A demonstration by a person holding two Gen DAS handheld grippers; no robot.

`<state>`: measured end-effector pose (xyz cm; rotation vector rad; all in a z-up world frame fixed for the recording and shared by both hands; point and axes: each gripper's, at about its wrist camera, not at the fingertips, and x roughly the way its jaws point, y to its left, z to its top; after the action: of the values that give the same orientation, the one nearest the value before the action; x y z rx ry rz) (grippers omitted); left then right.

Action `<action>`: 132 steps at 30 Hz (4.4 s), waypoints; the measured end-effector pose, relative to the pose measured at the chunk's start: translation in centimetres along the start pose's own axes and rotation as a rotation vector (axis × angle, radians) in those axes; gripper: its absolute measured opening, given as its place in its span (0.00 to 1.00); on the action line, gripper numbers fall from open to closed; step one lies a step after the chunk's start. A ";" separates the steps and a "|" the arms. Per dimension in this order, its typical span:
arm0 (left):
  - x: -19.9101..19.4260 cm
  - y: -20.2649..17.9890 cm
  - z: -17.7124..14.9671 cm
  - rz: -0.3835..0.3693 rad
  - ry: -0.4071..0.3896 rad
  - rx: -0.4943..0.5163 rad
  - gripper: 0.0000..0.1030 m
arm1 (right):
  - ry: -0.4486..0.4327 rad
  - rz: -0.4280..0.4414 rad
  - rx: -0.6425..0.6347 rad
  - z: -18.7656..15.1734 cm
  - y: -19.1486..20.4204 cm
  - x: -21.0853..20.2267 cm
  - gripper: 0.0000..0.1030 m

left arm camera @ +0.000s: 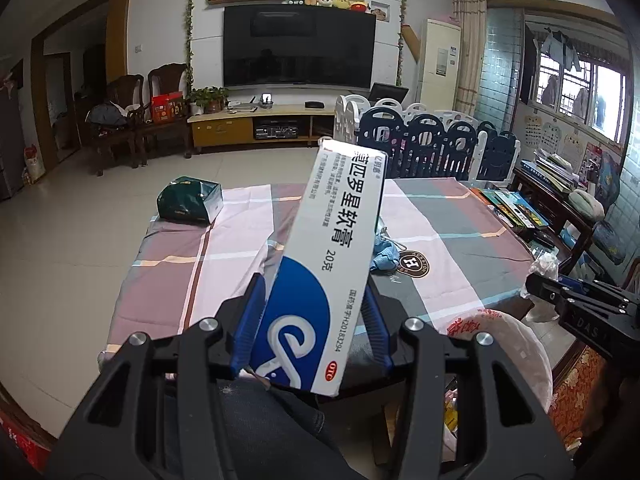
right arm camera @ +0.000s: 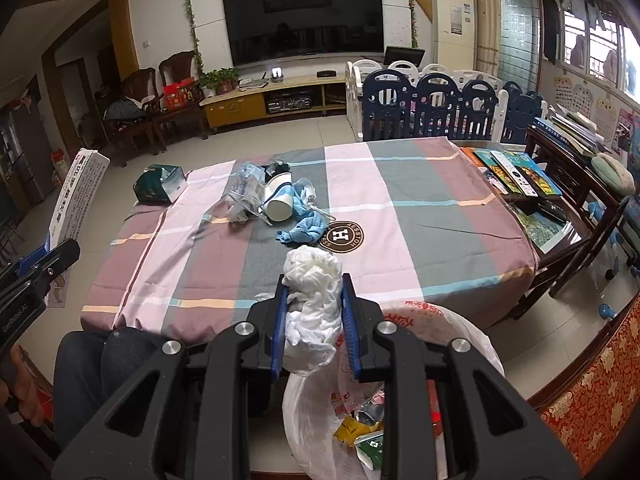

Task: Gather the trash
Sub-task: 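Carry the tissue and medicine box over the wastebasket with both grippers, then open both grippers to drop the tissue and medicine box into the wastebasket, then move both grippers back over the table toward the clear plastic bag and blue cloth, then grasp the blue cloth with the right gripper while the left grasps the clear plastic bag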

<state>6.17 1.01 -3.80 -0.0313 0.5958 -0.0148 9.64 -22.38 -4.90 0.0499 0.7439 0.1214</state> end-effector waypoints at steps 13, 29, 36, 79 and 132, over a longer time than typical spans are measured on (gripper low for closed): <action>0.8 -3.1 -1.2 -0.082 0.049 0.067 0.47 | 0.132 -0.126 0.061 -4.9 -6.2 2.3 0.25; 1.9 -12.2 -3.7 -0.273 0.108 0.326 0.47 | 0.253 -0.128 0.313 -9.8 -13.2 4.7 0.69; 4.6 -17.3 -6.3 -0.414 0.181 0.510 0.47 | 0.072 -0.187 0.398 -8.2 -16.6 0.5 0.75; 11.9 1.7 -3.3 0.027 0.247 -0.064 0.88 | 0.043 0.079 0.142 1.2 -3.4 10.3 0.96; 17.7 14.6 -5.0 0.097 0.377 -0.417 0.91 | 0.320 0.114 0.028 3.4 3.6 30.2 0.34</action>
<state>18.08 15.11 -18.35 -0.4114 0.9692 0.2025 33.60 -14.92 -22.39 0.1015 1.0624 0.2309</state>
